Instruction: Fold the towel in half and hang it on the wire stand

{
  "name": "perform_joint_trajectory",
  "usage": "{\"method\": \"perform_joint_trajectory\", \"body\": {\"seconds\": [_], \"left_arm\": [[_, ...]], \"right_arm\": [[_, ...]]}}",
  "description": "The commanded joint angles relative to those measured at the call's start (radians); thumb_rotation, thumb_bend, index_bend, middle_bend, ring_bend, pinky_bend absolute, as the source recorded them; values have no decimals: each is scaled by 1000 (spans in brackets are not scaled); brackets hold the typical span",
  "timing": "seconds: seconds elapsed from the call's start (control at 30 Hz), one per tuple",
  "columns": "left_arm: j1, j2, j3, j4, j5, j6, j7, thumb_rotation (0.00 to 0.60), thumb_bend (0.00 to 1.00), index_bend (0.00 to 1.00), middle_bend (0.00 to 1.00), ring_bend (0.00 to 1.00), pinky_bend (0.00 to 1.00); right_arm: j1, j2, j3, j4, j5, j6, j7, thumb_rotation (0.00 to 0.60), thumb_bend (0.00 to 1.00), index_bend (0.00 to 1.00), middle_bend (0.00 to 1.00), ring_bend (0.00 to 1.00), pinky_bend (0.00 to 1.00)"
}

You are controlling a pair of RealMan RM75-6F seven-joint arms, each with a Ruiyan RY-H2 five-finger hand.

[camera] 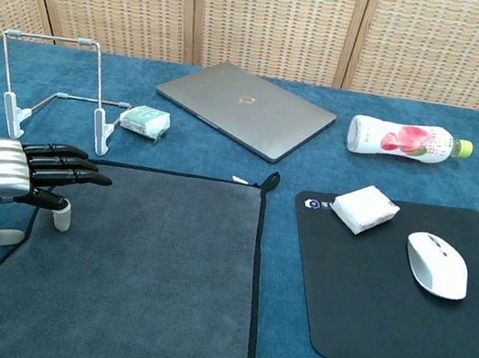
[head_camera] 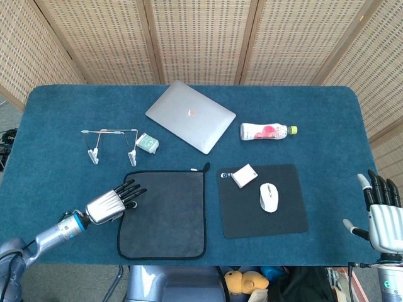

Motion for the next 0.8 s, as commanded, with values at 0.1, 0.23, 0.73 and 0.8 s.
{"method": "perform_joint_trajectory", "body": {"seconds": [0.1,0.23,0.73,0.8], "left_arm": [[1,3,-1,-2,-6,11,1,600,437,474,0,0,0],[0,5,-3,-3,-10,16,-1,600,457,476,0,0,0],[-32,-1,-8,-41,-13,47,33,600,458,659,0,0,0],[-38,0,-12,-52,-15,52,38,600,457,681,0,0,0]], "right_arm": [[0,3,-1,0,1,-3,6,600,0,0,0,0,0],[1,3,-2,1,-1,-4,6,600,0,0,0,0,0],[2,6,-5,-1,0,-9,12,600,0,0,0,0,0],[2,7,-5,-2,1,-10,15,600,0,0,0,0,0]]}}
